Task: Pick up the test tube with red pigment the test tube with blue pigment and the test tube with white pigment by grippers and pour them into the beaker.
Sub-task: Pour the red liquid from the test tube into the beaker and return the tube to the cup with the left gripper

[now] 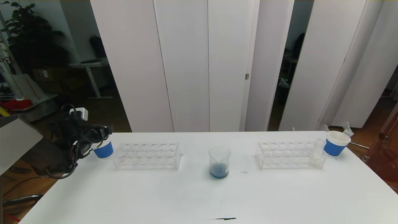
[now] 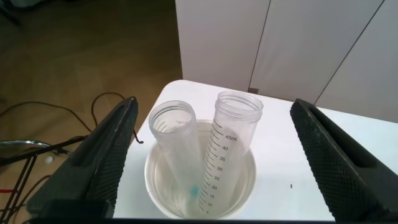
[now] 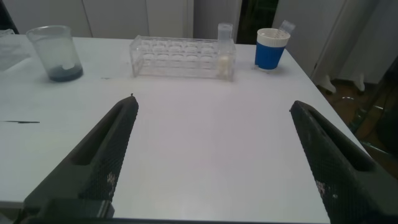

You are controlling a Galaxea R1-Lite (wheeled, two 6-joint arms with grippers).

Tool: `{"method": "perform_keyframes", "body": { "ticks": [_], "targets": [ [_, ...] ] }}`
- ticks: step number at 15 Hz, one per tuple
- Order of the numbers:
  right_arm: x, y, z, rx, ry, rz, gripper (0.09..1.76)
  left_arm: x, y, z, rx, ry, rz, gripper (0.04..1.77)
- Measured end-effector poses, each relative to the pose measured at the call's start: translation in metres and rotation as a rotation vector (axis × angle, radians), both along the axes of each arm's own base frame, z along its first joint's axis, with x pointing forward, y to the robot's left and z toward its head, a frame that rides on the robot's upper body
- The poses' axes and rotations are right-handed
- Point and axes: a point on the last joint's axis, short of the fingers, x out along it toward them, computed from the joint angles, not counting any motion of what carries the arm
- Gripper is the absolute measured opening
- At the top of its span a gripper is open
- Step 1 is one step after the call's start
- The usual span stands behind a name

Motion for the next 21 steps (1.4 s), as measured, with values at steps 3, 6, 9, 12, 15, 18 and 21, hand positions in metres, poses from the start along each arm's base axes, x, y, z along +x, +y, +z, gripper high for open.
{"method": "perform_keyframes", "body": {
  "ticks": [3,6,9,12,15,18,21],
  "targets": [
    [0.0,0.0,0.0,0.0,0.0,0.0,1.75,0.0,0.0,0.0,0.0,-0.009,0.001,1.75],
    [0.0,0.0,0.0,0.0,0.0,0.0,1.75,0.0,0.0,0.0,0.0,-0.009,0.001,1.75],
    [0.0,0.0,0.0,0.0,0.0,0.0,1.75,0.0,0.002,0.006,0.004,-0.021,0.005,1.75],
    [0.0,0.0,0.0,0.0,0.0,0.0,1.75,-0.005,0.005,0.028,0.011,-0.043,0.013,1.75],
    [0.0,0.0,0.0,0.0,0.0,0.0,1.75,-0.015,0.003,0.065,0.018,-0.07,0.012,1.75],
    [0.0,0.0,0.0,0.0,0.0,0.0,1.75,-0.03,-0.009,0.104,0.027,-0.108,-0.004,1.75],
    [0.0,0.0,0.0,0.0,0.0,0.0,1.75,-0.053,-0.028,0.143,0.031,-0.14,-0.038,1.75]
  ]
}}
